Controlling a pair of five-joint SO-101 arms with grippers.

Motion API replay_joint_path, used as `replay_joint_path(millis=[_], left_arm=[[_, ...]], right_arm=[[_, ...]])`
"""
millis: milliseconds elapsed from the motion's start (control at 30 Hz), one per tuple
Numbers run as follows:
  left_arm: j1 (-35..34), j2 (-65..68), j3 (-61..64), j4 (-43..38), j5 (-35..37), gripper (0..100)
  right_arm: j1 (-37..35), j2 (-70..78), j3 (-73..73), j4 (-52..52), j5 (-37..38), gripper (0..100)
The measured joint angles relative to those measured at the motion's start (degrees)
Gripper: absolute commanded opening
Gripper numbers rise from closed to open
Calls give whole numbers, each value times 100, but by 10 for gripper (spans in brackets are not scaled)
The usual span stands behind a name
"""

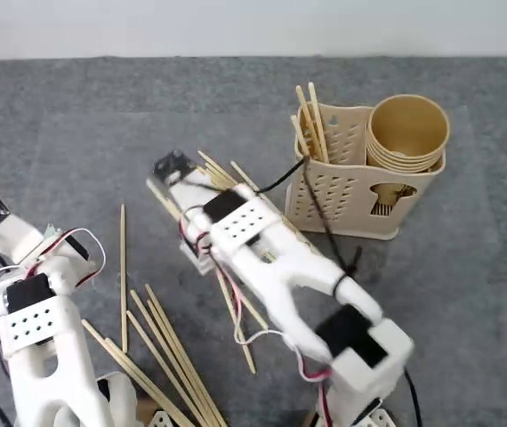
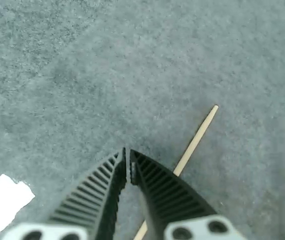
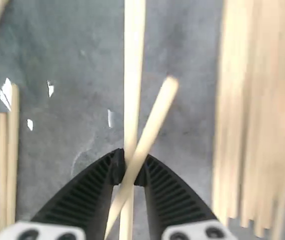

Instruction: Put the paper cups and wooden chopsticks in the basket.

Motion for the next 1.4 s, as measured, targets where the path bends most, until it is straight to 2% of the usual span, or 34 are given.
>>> replay_joint_path(millis=[433,867,1167,1300,1400], left_arm=[[0,0,0,0,0,14],[0,0,0,0,0,14],[0,0,0,0,0,14],[0,0,0,0,0,14],[0,0,0,0,0,14]], right_arm=[[554,-1705,-229,-26,211,8],[1169,-2681,-1248,-791,211,8],[2136,-3596,-1257,-1424,246,8],[2400,-3833,-1081,-1600,686,8],[2532,-4088,-510,-1969,747,8]])
